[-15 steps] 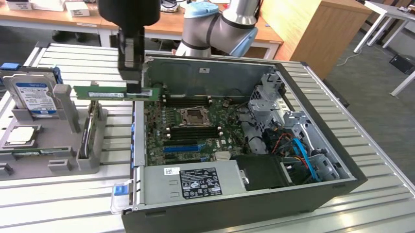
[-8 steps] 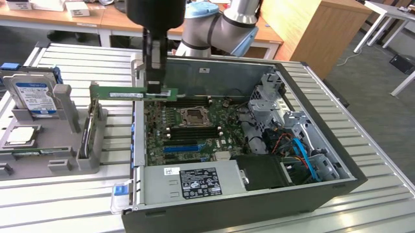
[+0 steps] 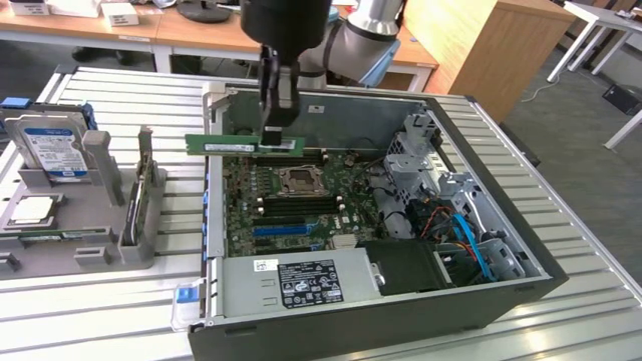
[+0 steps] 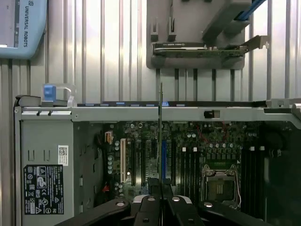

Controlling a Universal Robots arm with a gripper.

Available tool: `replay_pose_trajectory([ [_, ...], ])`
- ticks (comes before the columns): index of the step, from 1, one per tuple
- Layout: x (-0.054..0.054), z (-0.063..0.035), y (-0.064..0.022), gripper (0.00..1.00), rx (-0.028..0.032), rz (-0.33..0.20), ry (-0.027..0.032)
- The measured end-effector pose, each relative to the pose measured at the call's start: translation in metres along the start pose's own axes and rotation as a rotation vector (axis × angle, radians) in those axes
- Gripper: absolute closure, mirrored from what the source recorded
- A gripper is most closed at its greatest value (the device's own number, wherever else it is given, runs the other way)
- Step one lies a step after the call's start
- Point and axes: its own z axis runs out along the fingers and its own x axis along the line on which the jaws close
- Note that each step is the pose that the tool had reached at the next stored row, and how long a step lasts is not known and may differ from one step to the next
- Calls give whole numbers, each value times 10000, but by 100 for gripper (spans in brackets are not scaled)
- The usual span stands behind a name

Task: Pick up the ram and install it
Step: 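Pick up the ram and move it above insertion slot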

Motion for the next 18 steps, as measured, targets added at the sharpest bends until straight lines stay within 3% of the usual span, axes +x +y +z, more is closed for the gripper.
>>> replay_pose_trajectory([
  [12, -12, 1, -538, 88, 0, 0, 0],
  [18, -15, 2, -734, 88, 1, -1, -1],
])
